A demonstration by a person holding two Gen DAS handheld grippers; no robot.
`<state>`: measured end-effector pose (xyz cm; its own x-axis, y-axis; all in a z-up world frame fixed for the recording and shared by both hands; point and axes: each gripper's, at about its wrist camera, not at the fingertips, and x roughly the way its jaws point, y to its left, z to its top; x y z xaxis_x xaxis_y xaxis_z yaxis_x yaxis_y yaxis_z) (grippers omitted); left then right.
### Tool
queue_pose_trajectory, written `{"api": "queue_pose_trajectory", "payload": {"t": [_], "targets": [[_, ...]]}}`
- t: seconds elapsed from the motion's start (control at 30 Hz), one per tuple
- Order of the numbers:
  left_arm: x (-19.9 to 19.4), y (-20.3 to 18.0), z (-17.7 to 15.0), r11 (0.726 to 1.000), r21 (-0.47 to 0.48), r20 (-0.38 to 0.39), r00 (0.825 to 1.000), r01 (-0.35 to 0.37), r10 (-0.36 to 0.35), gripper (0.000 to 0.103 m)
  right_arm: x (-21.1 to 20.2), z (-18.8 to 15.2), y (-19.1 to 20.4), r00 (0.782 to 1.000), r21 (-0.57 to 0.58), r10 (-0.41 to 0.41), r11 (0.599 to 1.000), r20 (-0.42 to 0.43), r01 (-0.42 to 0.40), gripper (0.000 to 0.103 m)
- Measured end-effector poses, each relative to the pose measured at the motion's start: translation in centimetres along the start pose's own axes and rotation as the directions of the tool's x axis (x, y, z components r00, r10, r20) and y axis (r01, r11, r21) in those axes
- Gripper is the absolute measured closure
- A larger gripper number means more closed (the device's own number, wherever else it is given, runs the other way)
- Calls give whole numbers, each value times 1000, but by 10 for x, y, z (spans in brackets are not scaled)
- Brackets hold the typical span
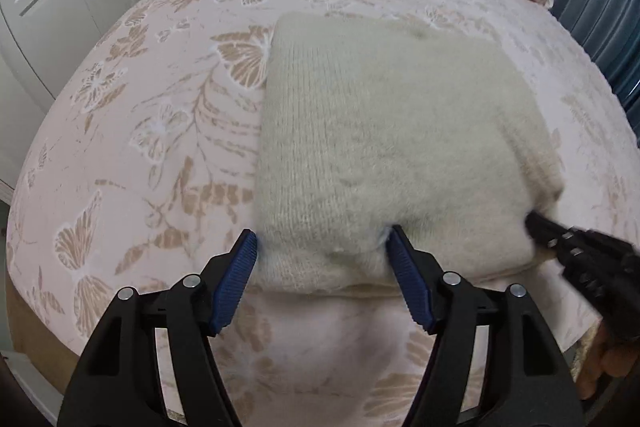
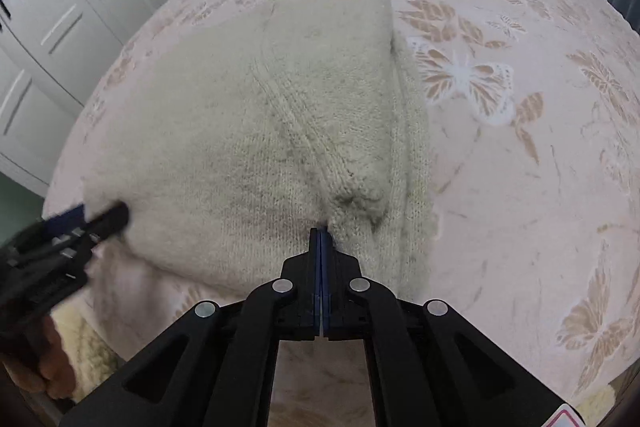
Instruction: Fold small clothes
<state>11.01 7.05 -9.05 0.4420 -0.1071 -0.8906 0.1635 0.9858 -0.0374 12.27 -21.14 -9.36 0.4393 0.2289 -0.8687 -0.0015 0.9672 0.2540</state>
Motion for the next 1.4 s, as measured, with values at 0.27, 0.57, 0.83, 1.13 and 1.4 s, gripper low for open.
{"api": "queue_pose_trajectory", "payload": {"t": [0.27, 0.57, 0.83, 1.13, 1.4], "targets": [[-5, 3, -9, 999, -44, -7, 1000, 27, -27, 39, 8, -12, -1, 999, 27, -39, 999, -35, 40, 103], [-48, -12, -17, 999, -4, 108, 993, -41, 41, 15, -44, -42, 10, 990, 87, -125, 989, 65, 120, 77], [-57, -33, -43, 996, 35, 140, 988, -77, 71, 10, -51, -79, 9, 979, 97, -191, 978, 68, 184, 58], [-66, -47, -61, 993, 21, 163, 981, -114, 109, 10, -62, -87, 21, 976, 59, -194, 980, 95, 189, 51], [-71, -46, -64, 989, 2, 168, 975, -146, 144, 10, -65, -90, 24, 975, 65, -199, 979, 97, 194, 51]]}}
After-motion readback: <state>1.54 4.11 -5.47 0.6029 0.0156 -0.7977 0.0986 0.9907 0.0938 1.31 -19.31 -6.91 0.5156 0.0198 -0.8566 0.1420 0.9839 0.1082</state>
